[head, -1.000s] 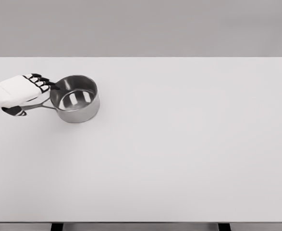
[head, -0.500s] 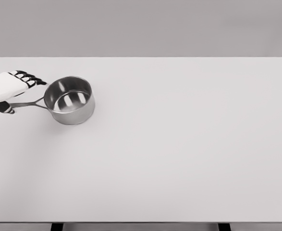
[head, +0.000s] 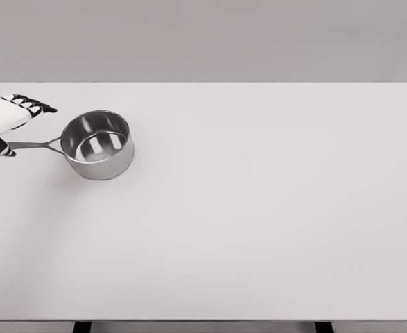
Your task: Rotate pot handle
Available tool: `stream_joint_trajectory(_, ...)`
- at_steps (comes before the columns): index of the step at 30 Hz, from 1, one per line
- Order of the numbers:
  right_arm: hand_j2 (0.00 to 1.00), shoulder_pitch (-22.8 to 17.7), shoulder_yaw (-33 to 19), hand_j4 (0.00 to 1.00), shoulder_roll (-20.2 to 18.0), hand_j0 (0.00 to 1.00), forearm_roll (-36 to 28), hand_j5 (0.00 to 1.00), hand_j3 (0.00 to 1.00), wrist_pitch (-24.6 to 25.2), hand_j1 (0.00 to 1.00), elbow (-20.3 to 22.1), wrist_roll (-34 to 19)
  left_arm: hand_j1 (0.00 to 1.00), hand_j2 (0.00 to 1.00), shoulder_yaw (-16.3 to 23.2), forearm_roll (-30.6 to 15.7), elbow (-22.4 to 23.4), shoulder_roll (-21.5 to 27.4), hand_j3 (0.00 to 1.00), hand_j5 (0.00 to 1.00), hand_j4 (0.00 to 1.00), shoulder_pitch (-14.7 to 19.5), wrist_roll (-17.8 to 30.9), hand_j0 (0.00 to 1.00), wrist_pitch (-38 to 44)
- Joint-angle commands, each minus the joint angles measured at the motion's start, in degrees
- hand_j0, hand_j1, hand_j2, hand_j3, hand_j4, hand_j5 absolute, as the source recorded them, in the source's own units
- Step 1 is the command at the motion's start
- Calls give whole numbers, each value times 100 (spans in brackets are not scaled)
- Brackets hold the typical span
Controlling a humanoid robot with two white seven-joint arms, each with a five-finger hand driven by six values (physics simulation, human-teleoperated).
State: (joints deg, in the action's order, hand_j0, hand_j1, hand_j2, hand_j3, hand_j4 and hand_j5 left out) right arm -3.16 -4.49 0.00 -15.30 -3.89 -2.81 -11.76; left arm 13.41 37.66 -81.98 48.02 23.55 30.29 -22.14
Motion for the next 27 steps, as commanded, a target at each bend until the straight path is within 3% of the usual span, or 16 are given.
stream_joint_trajectory(1,100,0,0,100,0,100,1,100,100,3,100,0,-1,100,100,-14,-21,121,-12,100,100,100,0,-6,100,7)
stream_joint_trajectory(27,100,0,0,100,0,100,1,100,100,3,100,0,-1,100,100,-304,-65,824,-258,100,100,100,316,-6,100,-28)
